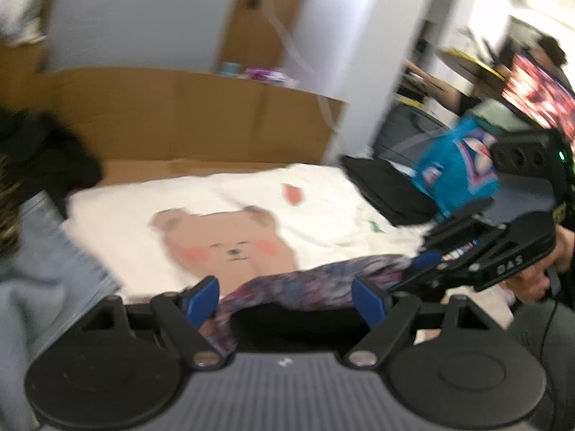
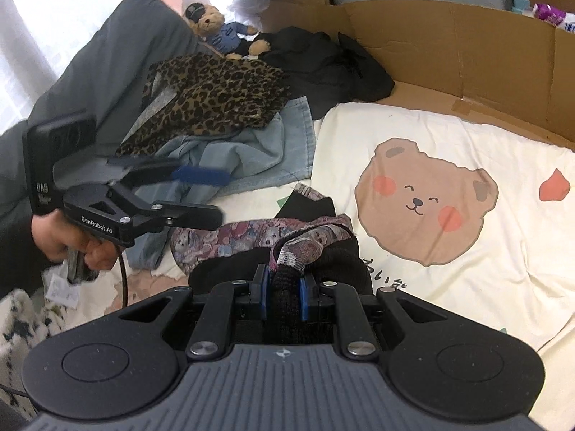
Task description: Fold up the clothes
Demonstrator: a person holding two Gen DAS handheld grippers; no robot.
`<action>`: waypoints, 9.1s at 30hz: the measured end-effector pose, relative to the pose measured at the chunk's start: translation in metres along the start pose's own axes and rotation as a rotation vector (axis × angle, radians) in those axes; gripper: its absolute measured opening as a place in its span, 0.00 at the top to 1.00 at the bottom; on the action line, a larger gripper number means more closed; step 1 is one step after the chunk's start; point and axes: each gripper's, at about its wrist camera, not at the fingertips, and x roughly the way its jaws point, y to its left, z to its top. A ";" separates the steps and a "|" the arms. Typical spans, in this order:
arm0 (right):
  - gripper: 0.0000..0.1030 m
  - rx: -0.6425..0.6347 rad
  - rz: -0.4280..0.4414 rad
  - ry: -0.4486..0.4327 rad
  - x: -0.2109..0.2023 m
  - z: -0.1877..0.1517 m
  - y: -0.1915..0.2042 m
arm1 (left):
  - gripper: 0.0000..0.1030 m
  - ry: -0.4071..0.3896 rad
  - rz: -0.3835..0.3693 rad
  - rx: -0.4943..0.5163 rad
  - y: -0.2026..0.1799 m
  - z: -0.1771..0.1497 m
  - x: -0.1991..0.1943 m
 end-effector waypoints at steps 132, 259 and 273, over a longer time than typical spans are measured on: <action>0.41 0.305 -0.295 0.062 -0.011 -0.101 -0.015 | 1.00 0.241 0.295 0.155 0.121 0.022 0.019; 0.45 0.817 -0.339 -0.055 -0.044 -0.119 -0.192 | 0.35 0.422 -0.067 0.019 0.056 -0.045 0.108; 0.83 1.222 -0.232 -0.280 -0.031 -0.155 -0.204 | 0.34 0.347 -0.025 0.020 0.057 -0.041 0.099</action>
